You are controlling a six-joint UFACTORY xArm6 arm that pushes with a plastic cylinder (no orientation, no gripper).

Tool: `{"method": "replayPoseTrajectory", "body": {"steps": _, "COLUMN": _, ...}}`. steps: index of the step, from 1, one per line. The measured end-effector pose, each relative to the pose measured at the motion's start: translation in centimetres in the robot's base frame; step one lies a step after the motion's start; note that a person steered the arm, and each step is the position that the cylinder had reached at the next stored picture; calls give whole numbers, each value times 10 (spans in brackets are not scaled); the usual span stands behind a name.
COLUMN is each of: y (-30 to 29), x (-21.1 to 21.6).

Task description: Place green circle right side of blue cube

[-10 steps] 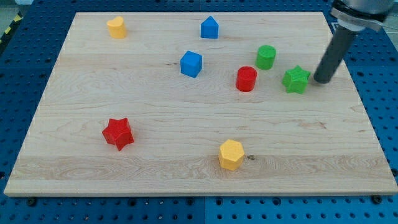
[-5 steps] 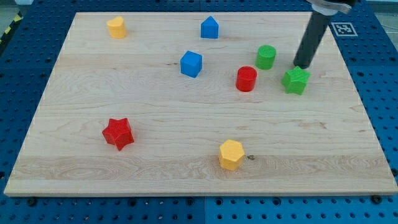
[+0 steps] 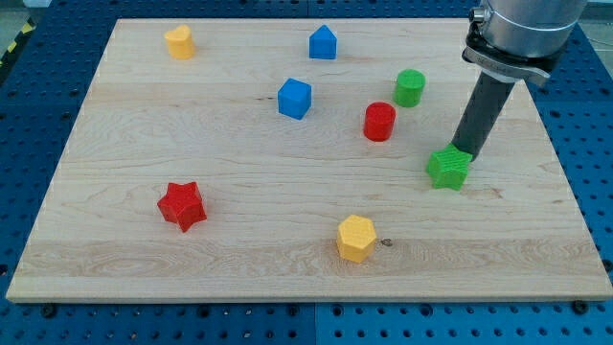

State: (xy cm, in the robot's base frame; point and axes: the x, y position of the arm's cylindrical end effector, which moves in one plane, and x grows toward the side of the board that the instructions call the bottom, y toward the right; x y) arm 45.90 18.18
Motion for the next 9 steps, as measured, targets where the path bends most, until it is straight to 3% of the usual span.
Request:
{"method": "replayPoseTrajectory", "body": {"steps": 3, "y": -12, "x": 13}}
{"method": "replayPoseTrajectory", "body": {"steps": 4, "y": -12, "x": -19}}
{"method": "replayPoseTrajectory", "body": {"steps": 6, "y": -18, "x": -143}}
{"method": "replayPoseTrajectory", "body": {"steps": 8, "y": -48, "x": -153}}
{"method": "replayPoseTrajectory", "body": {"steps": 9, "y": -24, "x": -146}}
